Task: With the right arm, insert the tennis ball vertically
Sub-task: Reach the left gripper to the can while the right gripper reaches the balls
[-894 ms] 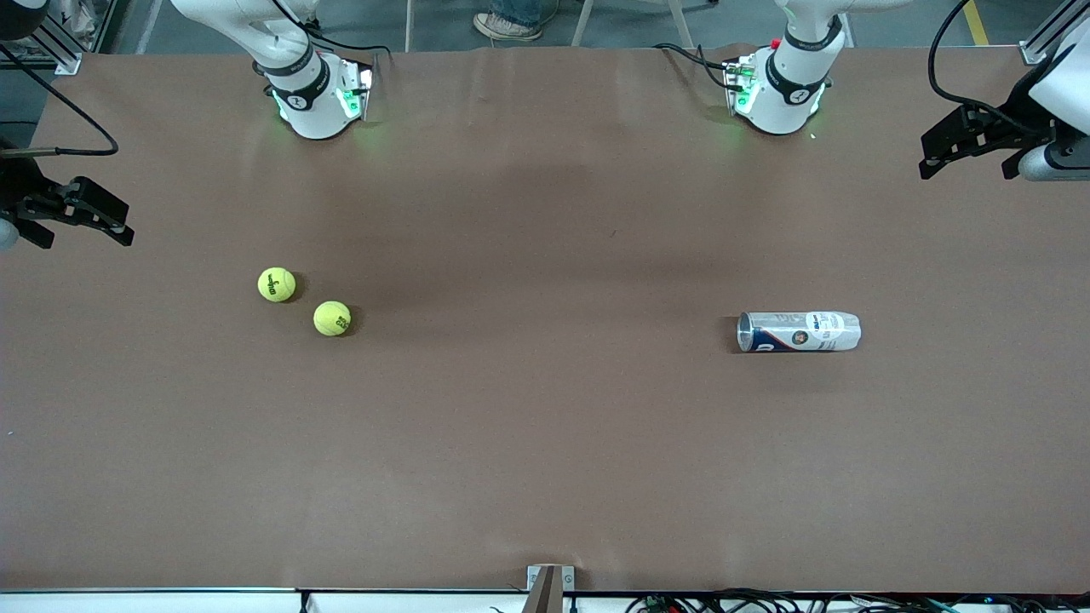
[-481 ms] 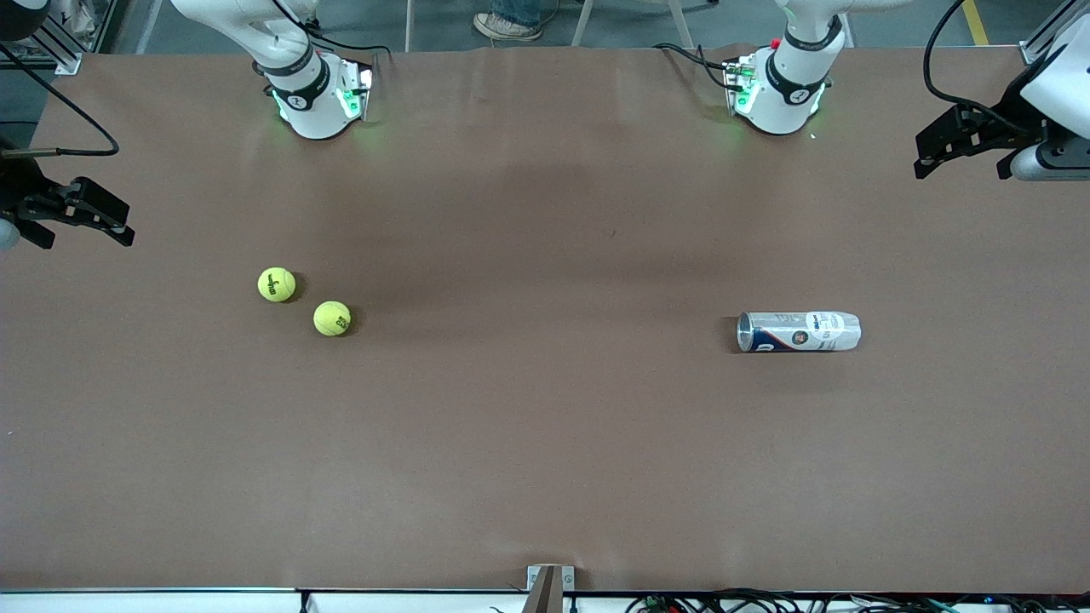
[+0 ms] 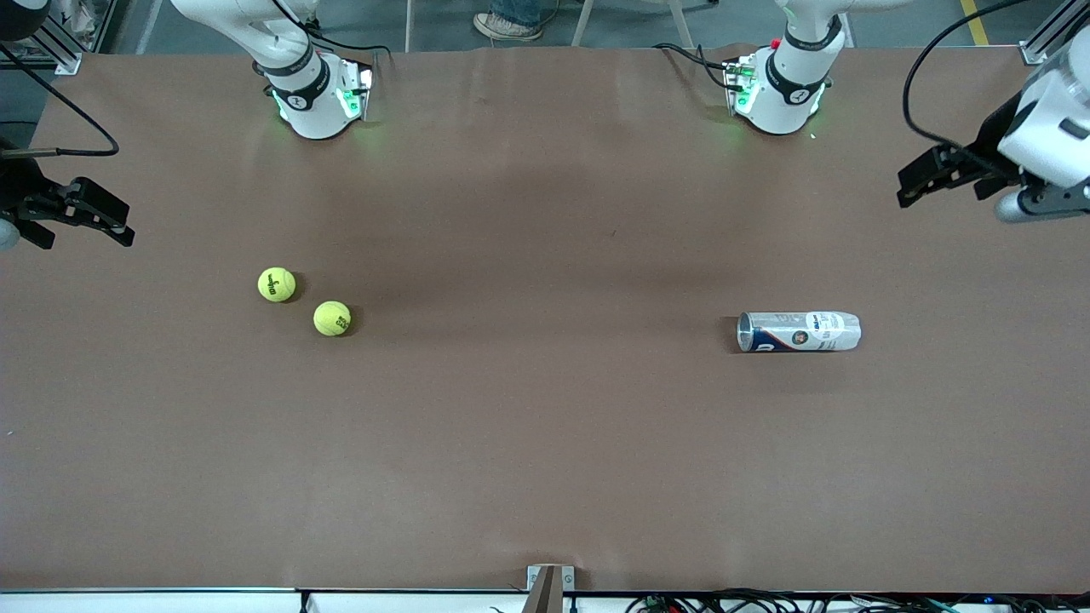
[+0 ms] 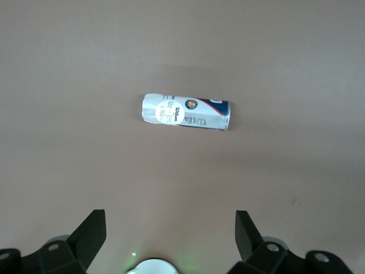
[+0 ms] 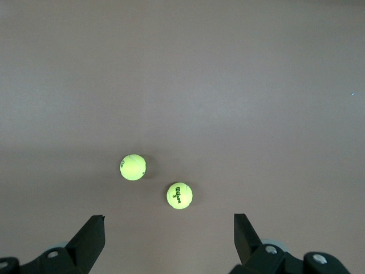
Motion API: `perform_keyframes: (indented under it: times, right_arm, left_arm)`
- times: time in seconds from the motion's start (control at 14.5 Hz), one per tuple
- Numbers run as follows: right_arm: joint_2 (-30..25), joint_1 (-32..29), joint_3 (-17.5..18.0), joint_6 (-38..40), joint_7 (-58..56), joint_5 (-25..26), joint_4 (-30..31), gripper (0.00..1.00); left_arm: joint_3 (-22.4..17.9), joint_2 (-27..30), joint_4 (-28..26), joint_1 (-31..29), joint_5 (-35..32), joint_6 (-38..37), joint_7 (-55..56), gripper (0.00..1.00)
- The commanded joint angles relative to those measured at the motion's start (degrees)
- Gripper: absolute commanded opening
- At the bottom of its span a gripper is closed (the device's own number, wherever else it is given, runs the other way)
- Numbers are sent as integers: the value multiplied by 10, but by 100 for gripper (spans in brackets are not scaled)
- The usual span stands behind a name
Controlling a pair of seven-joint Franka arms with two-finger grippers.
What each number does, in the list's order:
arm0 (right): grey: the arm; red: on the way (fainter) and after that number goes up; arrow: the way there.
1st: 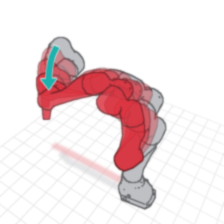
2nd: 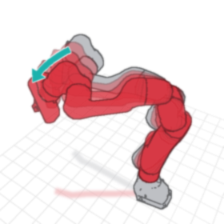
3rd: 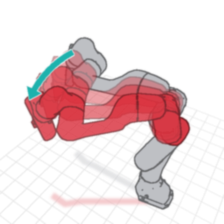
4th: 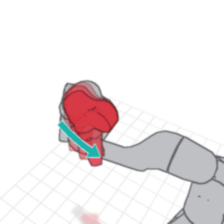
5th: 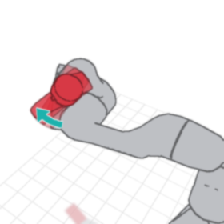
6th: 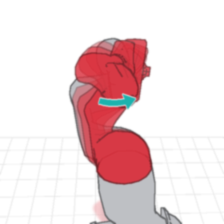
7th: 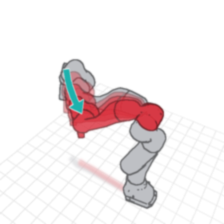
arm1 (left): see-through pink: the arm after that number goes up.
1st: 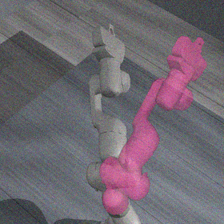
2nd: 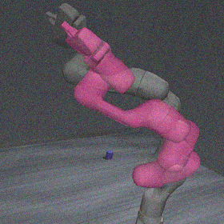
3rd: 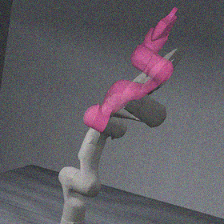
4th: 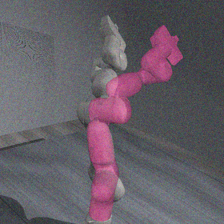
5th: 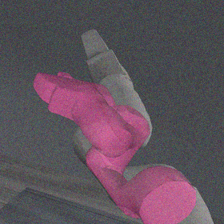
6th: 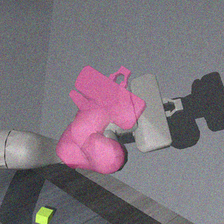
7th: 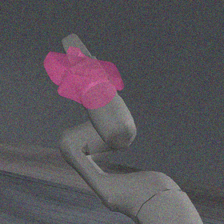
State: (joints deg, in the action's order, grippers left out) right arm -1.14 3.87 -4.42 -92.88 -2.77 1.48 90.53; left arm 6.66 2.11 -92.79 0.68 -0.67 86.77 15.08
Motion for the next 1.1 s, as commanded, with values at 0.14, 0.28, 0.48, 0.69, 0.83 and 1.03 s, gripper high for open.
perform_keyframes:
  times: [0.14, 0.28, 0.48, 0.69, 0.83, 1.03]
  right_arm:
    - [-8, -20, 5, 1, -1, 5, 9, 100]
    - [-7, -20, 5, -1, 0, 5, 18, 100]
    - [-7, -20, 5, -25, 1, 0, 65, 100]
    - [-8, -18, 6, -86, 5, -2, 144, 100]
    - [-8, -18, 6, -125, 6, -6, 191, 100]
    - [-8, -13, 6, -192, 6, -48, 256, 100]
  left_arm:
    - [31, -10, -106, 1, -70, 106, 142, 100]
    - [32, -32, -113, 0, -91, 118, 210, 100]
    - [34, -57, -144, 4, -118, 179, 355, 100]
    - [49, -105, -173, 14, -197, 237, 511, 100]
    - [50, -159, -171, 42, -264, 249, 636, 100]
    - [50, -221, -167, 63, -333, 266, 795, 100]
